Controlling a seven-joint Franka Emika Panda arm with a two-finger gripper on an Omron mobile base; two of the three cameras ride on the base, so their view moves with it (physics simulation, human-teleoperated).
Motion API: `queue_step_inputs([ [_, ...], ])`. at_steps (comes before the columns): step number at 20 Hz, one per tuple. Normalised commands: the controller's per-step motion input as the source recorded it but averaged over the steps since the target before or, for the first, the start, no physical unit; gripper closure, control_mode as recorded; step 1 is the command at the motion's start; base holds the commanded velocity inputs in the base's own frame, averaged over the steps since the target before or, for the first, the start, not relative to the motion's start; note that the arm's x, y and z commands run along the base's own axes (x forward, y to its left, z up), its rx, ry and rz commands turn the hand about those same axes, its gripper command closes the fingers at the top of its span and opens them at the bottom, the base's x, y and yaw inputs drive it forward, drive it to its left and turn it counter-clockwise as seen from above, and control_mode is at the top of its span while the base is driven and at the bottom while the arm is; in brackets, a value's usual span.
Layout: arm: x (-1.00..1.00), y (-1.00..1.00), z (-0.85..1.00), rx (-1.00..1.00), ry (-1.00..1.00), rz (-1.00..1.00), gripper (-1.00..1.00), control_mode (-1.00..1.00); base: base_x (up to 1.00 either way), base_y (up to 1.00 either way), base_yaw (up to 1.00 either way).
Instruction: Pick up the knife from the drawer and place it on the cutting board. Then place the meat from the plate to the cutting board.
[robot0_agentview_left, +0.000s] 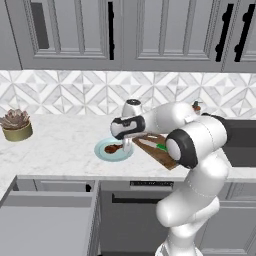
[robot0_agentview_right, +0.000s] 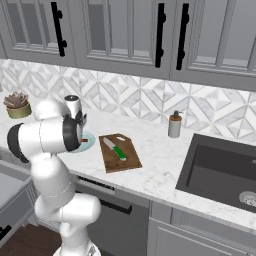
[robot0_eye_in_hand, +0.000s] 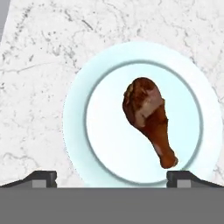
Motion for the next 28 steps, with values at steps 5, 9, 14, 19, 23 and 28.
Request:
queue_step_inputs([
  [5, 0.32, 0.18, -0.1, -0.02, 0.03, 0.19, -1.0, -1.0, 0.0, 0.0, 0.0],
  [9, 0.26, 0.0, -0.11, -0.01, 0.0, 0.25, -1.0, -1.0, 0.0, 0.0, 0.0],
  [14, 0.18, 0.0, -0.22, -0.03, 0.0, 0.27, -1.0, -1.0, 0.0, 0.0, 0.0],
  [19, 0.05, 0.06, -0.17, -0.02, 0.0, 0.23, -1.0, -1.0, 0.0, 0.0, 0.0],
  [23, 0.1, 0.26, 0.0, 0.0, 0.0, 0.13, -1.0, -1.0, 0.0, 0.0, 0.0],
  [28, 0.24, 0.29, -0.15, -0.04, 0.0, 0.1, -1.0, -1.0, 0.0, 0.0, 0.0],
])
